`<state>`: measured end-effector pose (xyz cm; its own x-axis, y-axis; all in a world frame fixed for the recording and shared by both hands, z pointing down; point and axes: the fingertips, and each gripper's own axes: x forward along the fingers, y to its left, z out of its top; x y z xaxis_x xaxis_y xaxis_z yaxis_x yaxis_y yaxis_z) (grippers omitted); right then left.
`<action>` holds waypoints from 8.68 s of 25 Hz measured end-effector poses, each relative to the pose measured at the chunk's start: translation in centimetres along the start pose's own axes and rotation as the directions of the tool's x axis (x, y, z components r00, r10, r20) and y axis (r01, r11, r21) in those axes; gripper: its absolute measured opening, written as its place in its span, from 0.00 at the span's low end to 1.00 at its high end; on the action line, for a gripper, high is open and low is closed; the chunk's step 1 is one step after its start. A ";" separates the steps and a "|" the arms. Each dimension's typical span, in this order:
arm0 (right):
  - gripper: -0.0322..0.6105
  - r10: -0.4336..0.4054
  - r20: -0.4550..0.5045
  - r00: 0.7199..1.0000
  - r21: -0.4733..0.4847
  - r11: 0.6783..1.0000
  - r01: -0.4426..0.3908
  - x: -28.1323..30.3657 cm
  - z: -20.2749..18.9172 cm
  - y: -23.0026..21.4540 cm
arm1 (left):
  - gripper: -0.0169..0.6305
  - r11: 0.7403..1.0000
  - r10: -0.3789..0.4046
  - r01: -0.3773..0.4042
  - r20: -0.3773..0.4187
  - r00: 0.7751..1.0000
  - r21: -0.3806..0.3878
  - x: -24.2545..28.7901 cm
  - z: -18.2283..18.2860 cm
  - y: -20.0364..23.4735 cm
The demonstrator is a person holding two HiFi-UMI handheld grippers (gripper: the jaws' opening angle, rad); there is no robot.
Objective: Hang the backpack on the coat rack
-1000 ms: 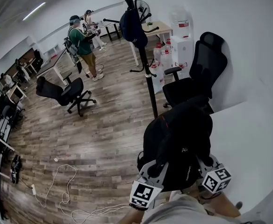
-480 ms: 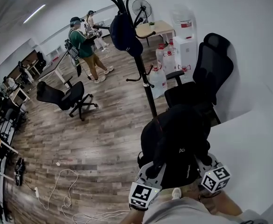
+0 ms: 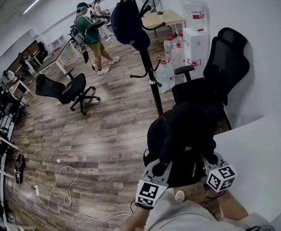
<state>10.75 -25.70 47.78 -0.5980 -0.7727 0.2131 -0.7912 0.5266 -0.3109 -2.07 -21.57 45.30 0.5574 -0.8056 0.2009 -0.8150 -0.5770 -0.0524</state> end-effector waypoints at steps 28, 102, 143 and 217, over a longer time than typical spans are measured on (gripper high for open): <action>0.10 -0.004 -0.179 0.984 0.013 1.000 0.006 24.6 -4.1 -9.7 | 0.07 0.994 0.025 -0.039 -0.138 0.990 -0.101 16.5 -10.1 18.7; 0.27 -0.151 -0.228 0.962 -0.162 0.980 0.115 39.4 -13.9 -16.6 | 0.23 0.939 0.300 -0.315 -0.123 0.946 -0.139 24.1 -24.9 32.4; 0.07 -0.164 0.123 0.979 -0.212 0.959 0.188 0.0 -2.7 7.8 | 0.04 0.980 0.143 -0.123 0.123 0.982 -0.155 -10.1 -5.3 8.3; 0.07 -0.068 0.108 0.992 -0.196 0.977 0.089 -35.7 -13.6 22.1 | 0.04 0.976 0.203 -0.193 0.101 0.974 -0.101 -34.6 -6.8 -21.9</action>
<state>12.90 18.36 45.91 -0.5253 -0.8406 0.1321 -0.8507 0.5154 -0.1030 -4.56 19.87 46.12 0.3934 -0.9154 0.0858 -0.9190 -0.3941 0.0084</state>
